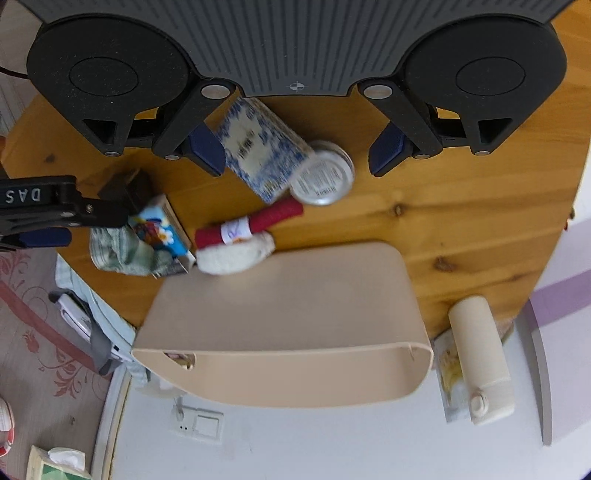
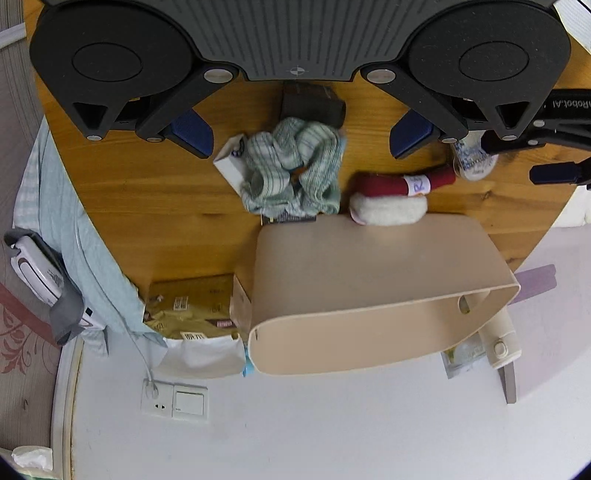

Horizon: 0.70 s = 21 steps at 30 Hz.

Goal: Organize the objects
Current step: 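Move both tools back toward the remaining items on the table, then grasp the blue-and-white box with the left tool while the right tool grasps the green-checked cloth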

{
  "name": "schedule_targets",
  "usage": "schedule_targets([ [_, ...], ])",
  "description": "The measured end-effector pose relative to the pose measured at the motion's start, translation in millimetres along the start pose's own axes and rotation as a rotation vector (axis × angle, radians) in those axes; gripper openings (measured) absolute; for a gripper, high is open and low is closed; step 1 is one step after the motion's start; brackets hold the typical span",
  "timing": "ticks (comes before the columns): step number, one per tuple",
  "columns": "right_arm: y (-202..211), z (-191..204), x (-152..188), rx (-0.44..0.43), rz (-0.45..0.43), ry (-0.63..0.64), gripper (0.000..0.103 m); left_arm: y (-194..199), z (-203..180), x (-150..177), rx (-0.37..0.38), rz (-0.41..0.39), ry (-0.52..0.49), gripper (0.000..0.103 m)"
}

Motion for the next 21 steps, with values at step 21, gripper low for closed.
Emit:
schedule_targets([
  [21, -14.3, 0.6, 12.6, -0.005, 0.029, -0.001, 0.103, -28.5, -7.7, 20.6, 0.044, 0.141, 0.241, 0.086],
])
Point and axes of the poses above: each gripper's, at about its wrist camera, not at the fingertips, and y roughly against the way its jaws point, z to its left, x to its underside, the point moved 6 cm from there along -y, roughly the way its jaws point, and after that the axes turned 11 degrees about -z, right-handed, at the moved point
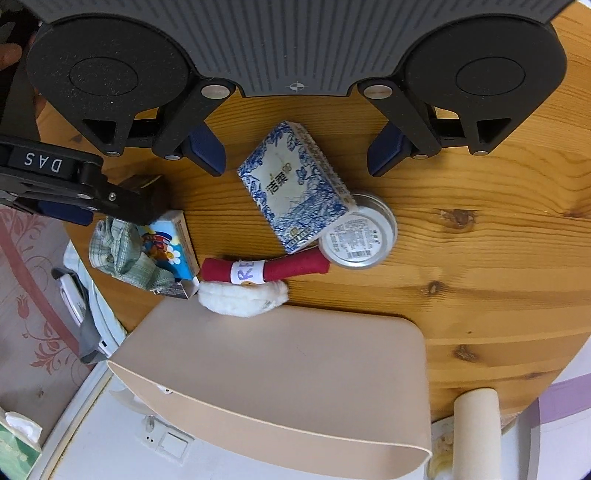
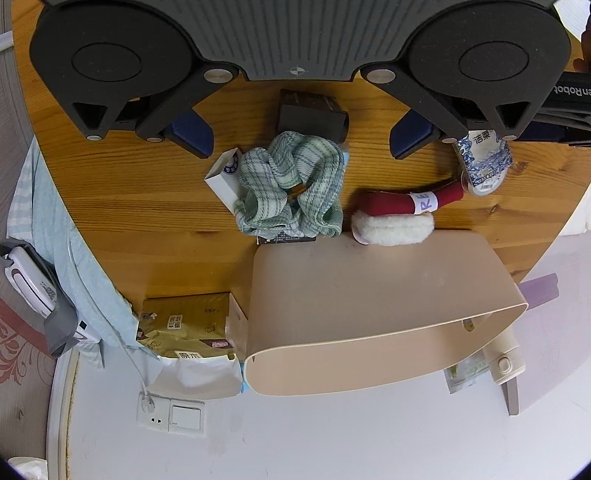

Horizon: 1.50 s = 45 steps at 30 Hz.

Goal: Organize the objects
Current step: 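Grasp the blue-and-white box with the left tool while the right tool grasps the green-checked cloth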

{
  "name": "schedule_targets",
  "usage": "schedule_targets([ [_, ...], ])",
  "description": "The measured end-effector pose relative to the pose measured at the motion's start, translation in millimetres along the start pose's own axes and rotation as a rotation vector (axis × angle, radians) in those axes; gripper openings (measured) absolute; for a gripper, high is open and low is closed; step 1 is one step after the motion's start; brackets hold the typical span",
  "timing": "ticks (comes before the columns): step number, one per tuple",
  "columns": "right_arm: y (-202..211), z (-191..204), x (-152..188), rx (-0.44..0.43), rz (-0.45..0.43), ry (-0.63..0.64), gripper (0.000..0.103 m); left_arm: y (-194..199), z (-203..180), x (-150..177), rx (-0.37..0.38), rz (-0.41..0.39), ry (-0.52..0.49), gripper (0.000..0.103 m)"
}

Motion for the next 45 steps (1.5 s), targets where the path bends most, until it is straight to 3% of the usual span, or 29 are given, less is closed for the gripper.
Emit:
schedule_targets([
  [8, -10.0, -4.3, 0.2, 0.000, -0.002, -0.024, 0.103, -8.3, -4.3, -6.5, -0.013, -0.014, 0.000, 0.083],
  [14, -17.9, -7.0, -3.0, -0.015, -0.021, -0.051, 0.103, -10.9, -2.7, -11.2, -0.036, -0.029, -0.017, 0.065],
  [20, -22.5, -6.4, -7.9, -0.038, -0.044, -0.078, 0.087, -12.6, -0.2, -13.9, -0.025, -0.042, -0.016, 0.051],
  [23, -26.6, -6.8, -8.2, -0.040, -0.038, -0.087, 0.070, -13.7, -0.9, -13.2, -0.027, -0.042, -0.028, 0.023],
  [24, -27.5, -6.8, -7.7, -0.040, -0.033, -0.088, 0.062, -14.1, -0.4, -13.0, -0.030, -0.043, -0.030, 0.021],
  [28, -26.9, -4.8, -5.5, -0.052, -0.030, -0.084, 0.047, -14.2, 0.9, -12.1, -0.020, -0.049, -0.027, 0.020],
  [34, -24.1, -5.6, -5.1, -0.057, -0.036, -0.086, 0.035, -13.4, 0.2, -10.0, -0.016, -0.058, -0.033, 0.019],
  [45, -8.8, -2.6, -7.8, -0.063, -0.060, -0.084, 0.030, -5.9, 1.3, -8.0, -0.001, -0.060, -0.032, 0.019],
])
Point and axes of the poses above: each gripper's, at about its wrist camera, not at the fingertips, and y roughly against the way its jaws point, z to its left, x to its underside, the point moved 6 cm from there along -y, roughly the way its jaws point, and after that the axes turned 11 degrees about -z, right-handed, at the moved point
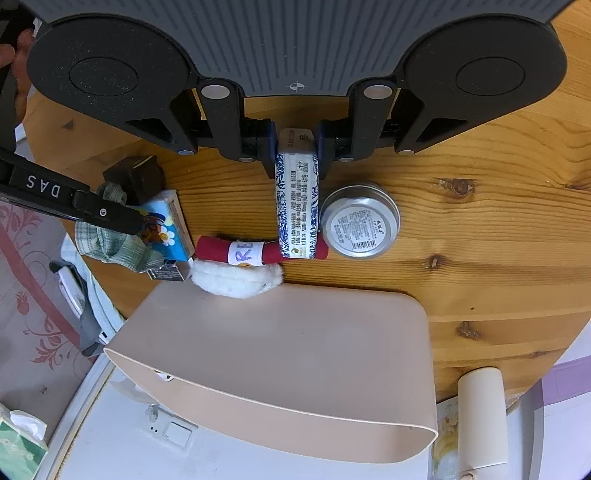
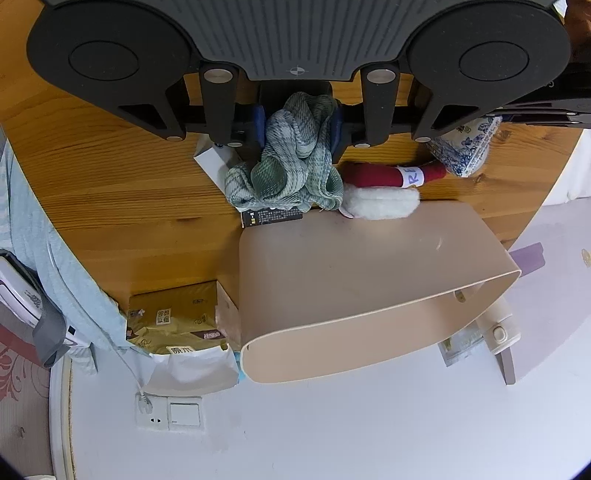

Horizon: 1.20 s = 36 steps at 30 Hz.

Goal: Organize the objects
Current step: 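Grasp the blue-and-white box with the left tool while the right tool grasps the green-checked cloth, then lift both items over the beige bin and open both tools to release them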

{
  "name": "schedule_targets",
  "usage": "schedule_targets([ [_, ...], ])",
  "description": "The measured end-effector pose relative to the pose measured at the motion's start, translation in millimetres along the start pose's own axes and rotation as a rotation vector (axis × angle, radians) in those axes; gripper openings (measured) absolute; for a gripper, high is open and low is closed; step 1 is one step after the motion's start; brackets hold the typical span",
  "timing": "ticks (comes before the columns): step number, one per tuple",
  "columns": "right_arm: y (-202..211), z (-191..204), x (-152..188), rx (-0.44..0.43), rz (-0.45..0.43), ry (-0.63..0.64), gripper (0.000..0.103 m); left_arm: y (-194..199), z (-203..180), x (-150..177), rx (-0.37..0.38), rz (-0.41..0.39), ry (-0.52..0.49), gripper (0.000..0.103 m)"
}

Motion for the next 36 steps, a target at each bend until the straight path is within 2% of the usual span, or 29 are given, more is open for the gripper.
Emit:
schedule_targets([
  [18, 28.2, -4.1, -6.3, 0.011, -0.048, -0.012, 0.029, 25.8, -2.8, -5.7, 0.016, -0.063, -0.002, 0.019],
  [26, 40.3, -7.5, -14.1, 0.024, -0.084, -0.024, 0.029, 41.5, -0.9, -20.5, 0.016, -0.126, -0.015, 0.019],
  [36, 51.9, -6.4, -34.0, 0.031, -0.147, -0.028, 0.029, 56.6, -7.2, -45.2, 0.057, -0.188, -0.028, 0.019],
])
Point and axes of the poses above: each gripper's, at about its wrist camera, not at the fingertips, and y roughly against the way its jaws point, z to its left, x to its underside, the point moved 6 cm from there along -y, roughly the way its jaws point, and after that the axes turned 11 degrees about -z, right-handed, at the moved point
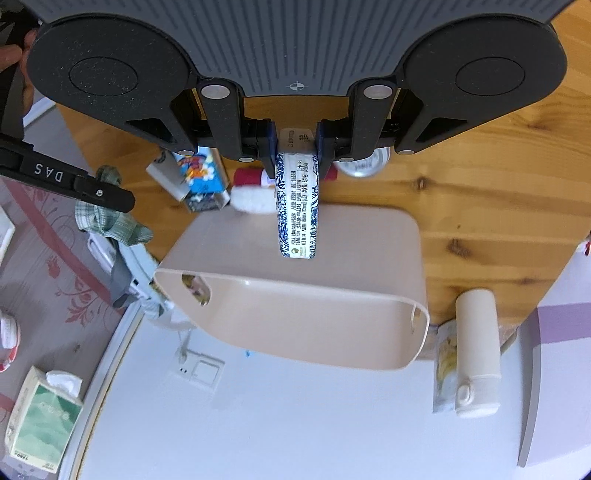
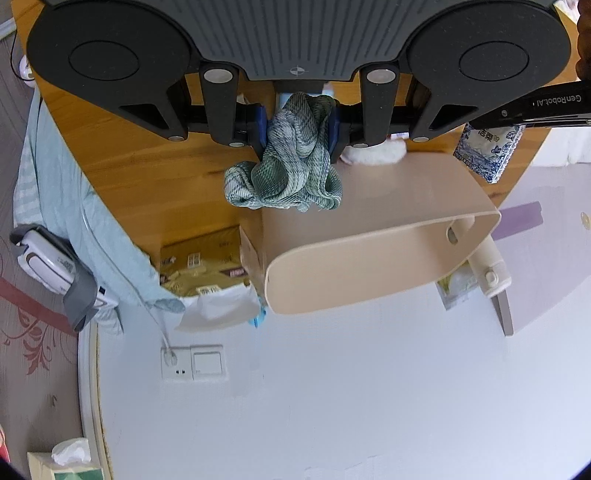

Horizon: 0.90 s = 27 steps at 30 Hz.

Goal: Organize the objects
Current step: 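Lift both items over the beige bin and open both tools to release them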

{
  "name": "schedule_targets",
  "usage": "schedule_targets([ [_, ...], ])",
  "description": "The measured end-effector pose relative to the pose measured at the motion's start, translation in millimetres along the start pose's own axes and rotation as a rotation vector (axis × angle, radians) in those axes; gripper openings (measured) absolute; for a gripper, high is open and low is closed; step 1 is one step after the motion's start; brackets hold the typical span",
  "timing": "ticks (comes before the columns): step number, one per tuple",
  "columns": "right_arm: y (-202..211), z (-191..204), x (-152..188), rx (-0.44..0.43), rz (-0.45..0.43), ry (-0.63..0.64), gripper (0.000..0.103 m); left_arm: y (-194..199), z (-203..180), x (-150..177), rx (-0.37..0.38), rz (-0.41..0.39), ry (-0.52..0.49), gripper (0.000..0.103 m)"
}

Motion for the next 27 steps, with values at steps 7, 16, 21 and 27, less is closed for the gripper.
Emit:
schedule_targets([
  [7, -1.8, 5.0, -16.3, -0.004, -0.037, 0.003, 0.029, 7.9, 0.9, -24.4, 0.004, -0.062, -0.003, 0.019],
  [16, -11.4, 11.9, -34.9, -0.015, -0.082, 0.007, 0.029, 7.9, -0.2, -57.2, -0.008, -0.134, -0.028, 0.019],
  [21, -16.2, 10.6, -44.4, -0.014, -0.100, 0.002, 0.029, 1.2, 2.9, -71.3, -0.015, -0.157, -0.032, 0.019],
  [27, -23.1, 10.6, -58.8, -0.013, -0.123, 0.000, 0.029, -11.7, 3.9, -84.4, -0.023, -0.172, -0.041, 0.019],
])
Point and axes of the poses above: each gripper's, at about its wrist camera, not at the fingertips, and y roughly against the way its jaws point, z to its left, x to its underside, the point moved 6 cm from there along -y, roughly the way its jaws point, and after that the axes turned 11 degrees about -z, right-handed, at the moved point
